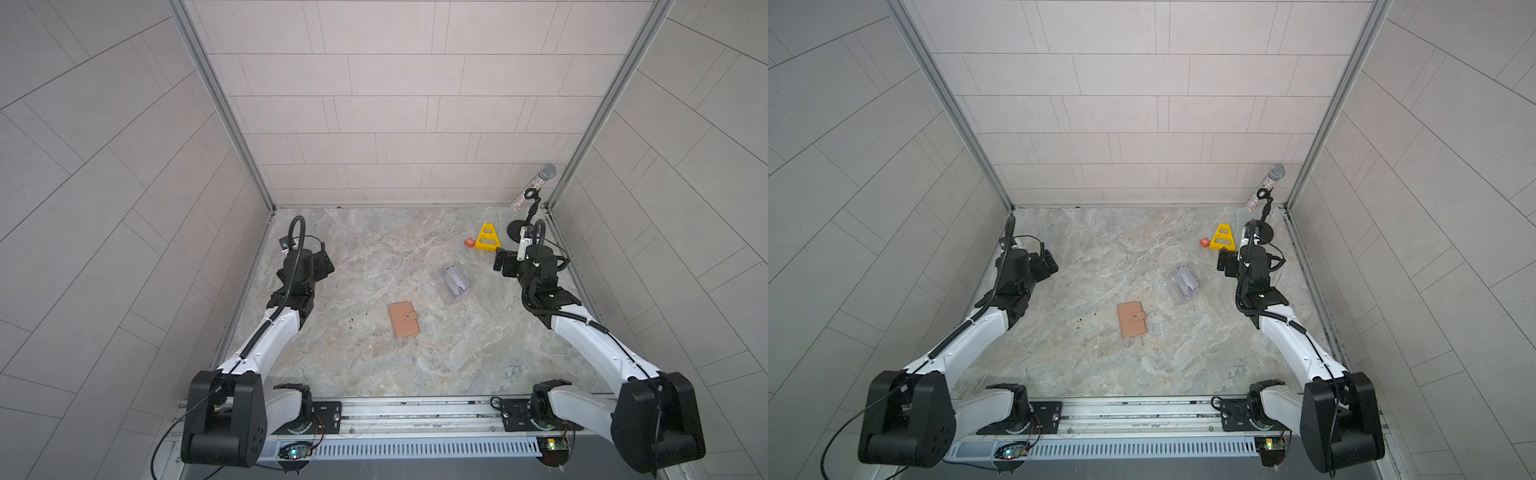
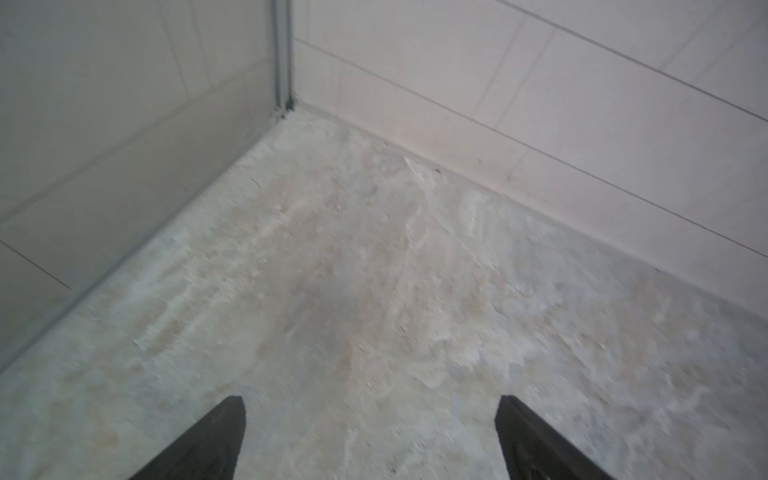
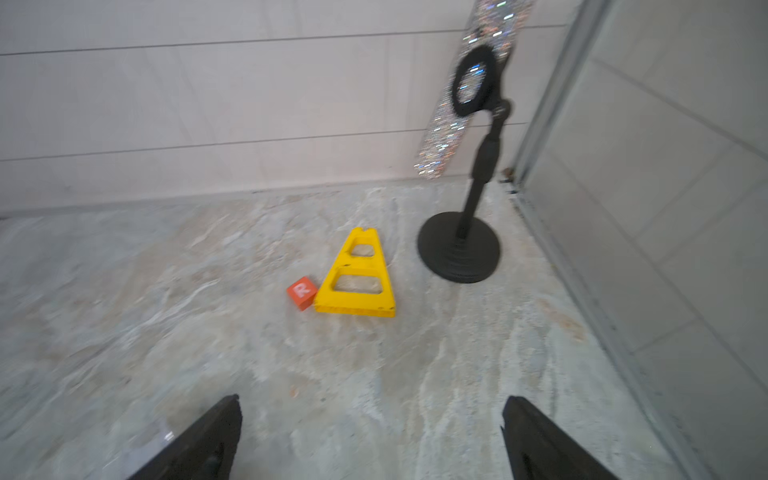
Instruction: Put the credit cards into the card holder
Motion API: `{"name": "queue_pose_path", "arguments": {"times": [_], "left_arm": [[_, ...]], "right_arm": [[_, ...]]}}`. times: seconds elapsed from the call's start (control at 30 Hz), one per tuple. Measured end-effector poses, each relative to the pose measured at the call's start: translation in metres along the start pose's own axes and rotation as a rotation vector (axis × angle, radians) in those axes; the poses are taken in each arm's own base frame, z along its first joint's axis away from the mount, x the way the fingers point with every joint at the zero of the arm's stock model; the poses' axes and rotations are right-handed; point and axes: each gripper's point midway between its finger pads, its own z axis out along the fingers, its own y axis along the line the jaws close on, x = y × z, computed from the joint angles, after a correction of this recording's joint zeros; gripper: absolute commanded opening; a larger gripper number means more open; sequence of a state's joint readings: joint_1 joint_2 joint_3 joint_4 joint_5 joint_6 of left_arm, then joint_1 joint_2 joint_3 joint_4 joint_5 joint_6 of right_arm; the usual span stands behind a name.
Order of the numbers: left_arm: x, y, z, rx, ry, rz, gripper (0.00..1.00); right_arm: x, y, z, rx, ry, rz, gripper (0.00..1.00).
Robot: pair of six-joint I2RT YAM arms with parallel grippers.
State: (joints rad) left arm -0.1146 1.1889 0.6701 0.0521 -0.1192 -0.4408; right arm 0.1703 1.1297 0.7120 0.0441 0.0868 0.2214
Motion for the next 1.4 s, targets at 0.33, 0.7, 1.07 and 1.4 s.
{"name": "queue_pose_path", "arguments": {"times": [0.33, 0.7, 1.07, 1.4], "left_arm": [[0.129, -0.091, -0.050, 0.314, 0.466, 0.109, 0.78], [0.214, -0.100, -0.053, 0.420, 0.754, -0.059, 0.67], [0.226, -0.124, -0.049, 0.514, 0.801, -0.163, 0.62], [0.232, -0.137, -0.045, 0.567, 0.816, -0.218, 0.53]], "right_arm": [[0.073, 0.152, -0.076, -0.469, 0.259, -0.237, 0.95], [0.159, 0.212, -0.085, -0.586, 0.485, -0.286, 0.80], [0.178, 0.257, -0.060, -0.607, 0.582, -0.224, 0.60], [0.191, 0.279, -0.044, -0.606, 0.653, -0.213, 0.53]]}}
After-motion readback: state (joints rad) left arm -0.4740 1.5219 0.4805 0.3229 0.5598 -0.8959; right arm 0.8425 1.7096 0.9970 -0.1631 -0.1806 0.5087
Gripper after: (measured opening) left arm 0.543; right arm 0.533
